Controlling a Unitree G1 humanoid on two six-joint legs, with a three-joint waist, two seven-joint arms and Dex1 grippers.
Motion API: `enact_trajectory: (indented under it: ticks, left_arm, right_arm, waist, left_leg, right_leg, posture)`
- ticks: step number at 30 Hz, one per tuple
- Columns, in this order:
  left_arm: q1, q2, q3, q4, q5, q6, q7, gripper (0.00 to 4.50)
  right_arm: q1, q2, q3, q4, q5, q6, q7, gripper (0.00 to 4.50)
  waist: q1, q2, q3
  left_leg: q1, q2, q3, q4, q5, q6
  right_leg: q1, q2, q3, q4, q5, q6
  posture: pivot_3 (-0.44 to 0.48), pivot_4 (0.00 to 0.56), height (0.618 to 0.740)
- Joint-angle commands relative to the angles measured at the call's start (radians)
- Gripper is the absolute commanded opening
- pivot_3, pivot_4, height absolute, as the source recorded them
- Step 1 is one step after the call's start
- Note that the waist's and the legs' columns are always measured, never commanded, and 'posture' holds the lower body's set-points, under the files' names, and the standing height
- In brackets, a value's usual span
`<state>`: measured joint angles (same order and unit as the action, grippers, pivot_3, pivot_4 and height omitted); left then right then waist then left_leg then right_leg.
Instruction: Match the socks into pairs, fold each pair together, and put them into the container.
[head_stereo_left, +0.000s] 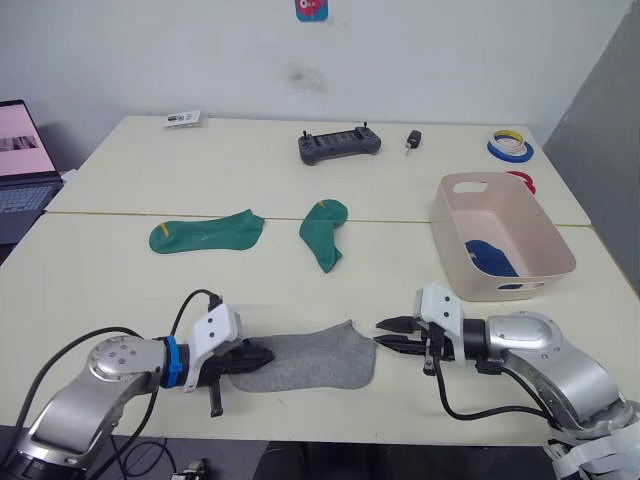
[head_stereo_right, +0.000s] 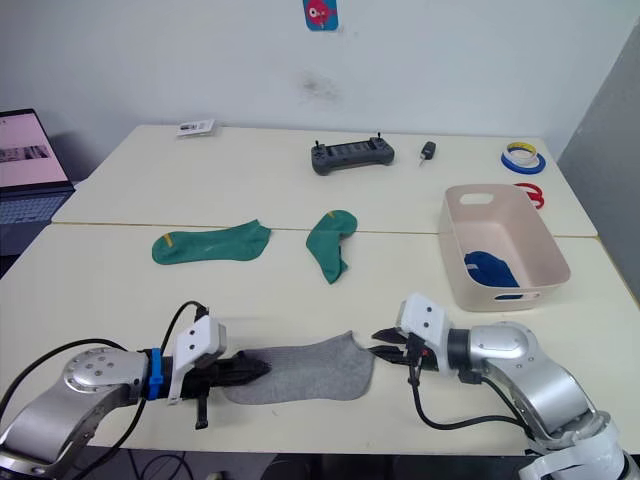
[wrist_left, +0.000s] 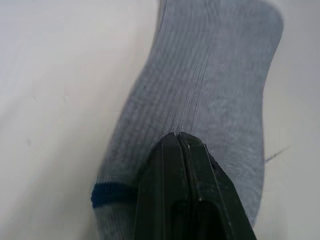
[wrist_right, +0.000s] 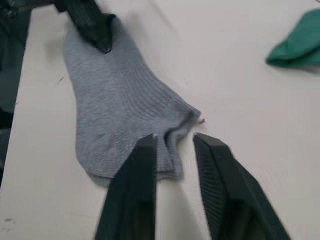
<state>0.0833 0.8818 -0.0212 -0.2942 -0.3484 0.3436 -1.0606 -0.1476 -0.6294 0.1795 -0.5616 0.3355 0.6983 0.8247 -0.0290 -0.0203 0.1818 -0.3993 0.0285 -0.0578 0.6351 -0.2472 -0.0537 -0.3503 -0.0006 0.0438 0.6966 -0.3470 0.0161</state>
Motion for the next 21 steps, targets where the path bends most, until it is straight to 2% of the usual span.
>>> enact_trajectory:
  ticks: [1, 2, 10, 13, 19, 21]
  left_arm:
    - [0.011, -0.012, -0.037, 0.046, 0.055, -0.047, 0.003, 0.0]
    - [0.009, -0.014, -0.04, 0.049, 0.057, -0.051, 0.004, 0.0]
    - [0.006, -0.027, -0.045, 0.048, 0.06, -0.066, 0.011, 0.0]
    - [0.012, -0.035, -0.035, 0.043, 0.059, -0.072, 0.02, 0.0]
    - [0.021, -0.069, -0.001, 0.021, 0.044, -0.085, 0.048, 0.0]
    - [0.023, -0.08, 0.0, 0.013, 0.043, -0.09, 0.058, 0.0]
  right_arm:
    - [0.029, 0.043, -0.011, -0.054, 0.012, 0.054, -0.094, 2.58]
    - [0.042, 0.059, 0.001, -0.062, 0.015, 0.07, -0.111, 2.91]
    - [0.072, 0.14, 0.137, 0.006, -0.071, 0.051, -0.221, 2.91]
    - [0.075, 0.142, 0.16, 0.026, -0.087, 0.048, -0.225, 2.31]
    - [0.076, 0.135, 0.132, 0.033, -0.056, 0.062, -0.206, 0.14]
    - [0.067, 0.139, 0.114, 0.036, -0.04, 0.07, -0.206, 0.03]
  waist:
    - [0.0, 0.001, 0.0]
    - [0.0, 0.001, -0.001]
    - [0.0, 0.001, -0.001]
    - [0.0, 0.001, -0.002]
    - [0.0, 0.001, -0.002]
    - [0.0, 0.001, -0.002]
  left_leg:
    - [0.0, 0.0, 0.0, 0.0, 0.0, 0.0]
    - [0.0, 0.0, 0.001, 0.0, 0.0, 0.0]
    - [0.001, -0.001, 0.001, 0.0, 0.0, 0.0]
    - [0.001, -0.001, 0.001, 0.0, 0.0, 0.0]
    - [0.001, -0.001, 0.001, 0.0, 0.0, 0.0]
    - [0.001, -0.001, 0.001, 0.0, 0.0, 0.0]
  right_leg:
    - [0.0, 0.0, 0.0, 0.0, 0.0, 0.0]
    - [0.0, 0.0, 0.001, 0.0, 0.0, 0.0]
    - [0.0, 0.0, 0.001, 0.0, 0.0, 0.0]
    - [0.0, 0.0, 0.001, 0.0, 0.0, 0.0]
    - [0.0, 0.0, 0.001, 0.0, 0.0, 0.0]
    - [0.001, 0.0, 0.001, 0.0, 0.0, 0.0]
  posture:
    - [0.0, 0.15, 0.74]
    - [0.0, 0.15, 0.74]
    - [0.0, 0.15, 0.74]
    - [0.0, 0.15, 0.74]
    - [0.0, 0.15, 0.74]
    - [0.0, 0.15, 0.74]
